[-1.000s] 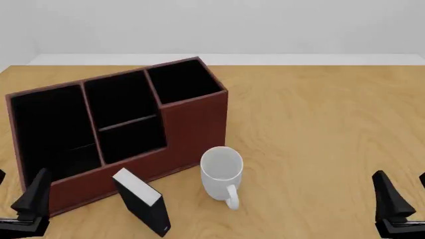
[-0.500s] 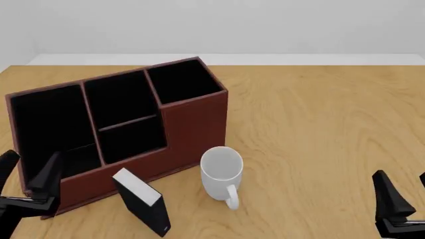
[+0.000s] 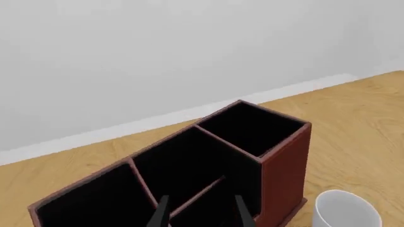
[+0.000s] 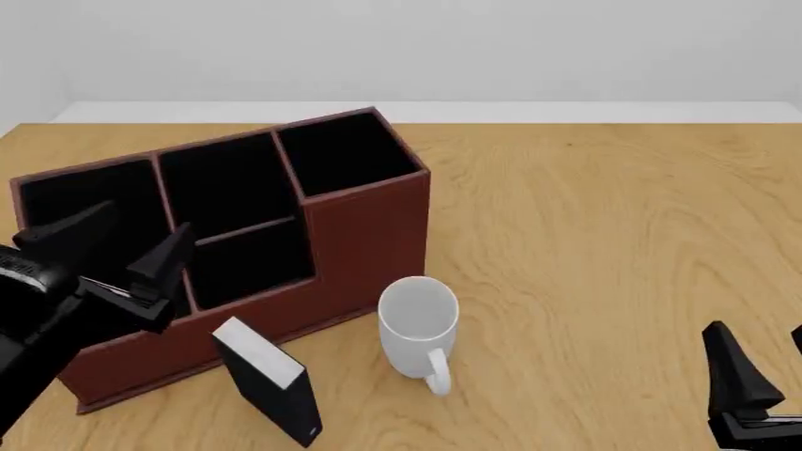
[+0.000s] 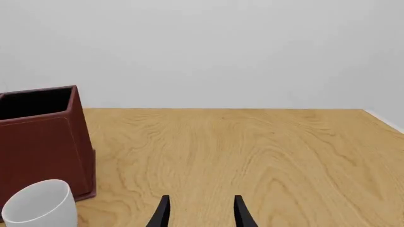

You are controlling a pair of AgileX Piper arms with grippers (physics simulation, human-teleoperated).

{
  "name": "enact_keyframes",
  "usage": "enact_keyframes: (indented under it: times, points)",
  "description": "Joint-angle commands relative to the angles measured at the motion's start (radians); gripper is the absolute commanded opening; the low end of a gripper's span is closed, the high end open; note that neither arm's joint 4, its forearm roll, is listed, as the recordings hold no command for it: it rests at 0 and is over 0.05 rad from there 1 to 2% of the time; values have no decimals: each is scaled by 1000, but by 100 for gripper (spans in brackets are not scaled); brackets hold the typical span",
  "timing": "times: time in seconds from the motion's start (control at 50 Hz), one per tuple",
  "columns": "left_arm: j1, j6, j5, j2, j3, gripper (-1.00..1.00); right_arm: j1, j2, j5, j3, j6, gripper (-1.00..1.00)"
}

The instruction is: Pick up the book and place it in the front compartment of the caddy.

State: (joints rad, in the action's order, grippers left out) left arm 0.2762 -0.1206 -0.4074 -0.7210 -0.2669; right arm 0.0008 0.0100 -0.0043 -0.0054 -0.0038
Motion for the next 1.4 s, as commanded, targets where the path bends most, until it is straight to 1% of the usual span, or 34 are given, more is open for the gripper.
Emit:
enact_keyframes:
  times: [0.02, 0.1, 0.14, 0.16, 0.2, 0.28, 0.32, 0.34, 0.36, 0.4, 0.44, 0.46, 0.52, 0.54, 0.56, 0.62, 0.66, 0.74, 0.76, 0.78, 0.8, 0.86, 0.9, 0.92, 1.0, 1.04, 1.06, 1.12, 1.14, 1.18, 1.26, 1.3, 1.38, 1.4]
  points:
    - [127, -106, 181, -37, -176, 100, 0, 0, -1, 0, -1, 100]
    - [175, -157, 246, -35, -218, 100, 0, 0, 1, -1, 1, 100]
    - [202, -166, 286, -37, -245, 100, 0, 0, 0, -1, 0, 100]
    - [198, -166, 296, -38, -255, 100, 0, 0, 0, 0, -1, 100]
    - [211, -190, 323, -49, -275, 100, 0, 0, 0, 0, 0, 100]
    - [252, -186, 399, -55, -324, 100, 0, -1, 0, 0, -1, 100]
    - [266, -217, 423, -63, -335, 100, 0, 0, 1, 0, 0, 100]
    - [264, -216, 429, -66, -340, 100, 0, -1, 1, -1, 0, 100]
    - [292, -205, 459, -68, -354, 100, 0, -1, 2, -1, 1, 100]
    - [317, -200, 497, -64, -373, 100, 0, -2, 3, -1, -1, 100]
    - [339, -222, 527, -61, -383, 100, 0, -1, 1, 0, -1, 100]
    - [340, -213, 541, -60, -395, 100, 0, 1, -2, 1, 0, 100]
    - [376, -217, 598, -64, -428, 100, 0, 0, 0, 0, 0, 100]
    - [377, -225, 606, -70, -432, 100, 0, 0, 3, -2, -1, 100]
    - [377, -252, 618, -75, -438, 100, 0, 0, 2, -2, -1, 100]
    - [394, -261, 665, -82, -466, 100, 0, 1, 0, -1, 0, 100]
    - [395, -300, 690, -92, -480, 100, 0, -1, 3, -2, 0, 100]
    - [435, -311, 768, -107, -518, 100, 0, 1, 0, -1, 0, 100]
    - [455, -335, 795, -108, -524, 100, 0, 2, -2, 0, 0, 100]
    - [468, -340, 813, -107, -531, 100, 0, 2, -1, -1, 0, 100]
    - [462, -356, 822, -111, -538, 100, 0, 3, -3, 0, 0, 100]
    - [489, -374, 878, -122, -571, 100, 0, 0, 2, -2, 0, 100]
    - [483, -408, 893, -139, -583, 100, 0, 2, -2, -1, 0, 100]
    - [490, -405, 906, -148, -592, 100, 1, 2, -2, -1, 0, 100]
    - [538, -444, 965, -139, -614, 100, 1, 1, 0, 0, 0, 100]
    - [554, -428, 1001, -155, -636, 100, 1, 0, 0, 0, 0, 100]
    - [557, -454, 1000, -150, -632, 100, 1, 1, -1, 0, -1, 100]
    - [574, -454, 1042, -161, -668, 100, 1, 5, -6, 1, 0, 100]
    - [588, -434, 1068, -173, -687, 100, 0, 6, -7, 1, 0, 100]
    - [589, -463, 1083, -178, -695, 100, 1, 6, -6, 0, 0, 100]
    - [611, -443, 1143, -196, -752, 100, 1, 5, -5, 0, 0, 100]
    - [607, -456, 1164, -212, -768, 100, 1, 4, -4, 0, 0, 100]
    - [608, -449, 1206, -235, -807, 100, 1, 2, -3, 1, 0, 100]
    - [606, -458, 1216, -238, -817, 100, 1, 1, -1, 0, 0, 100]
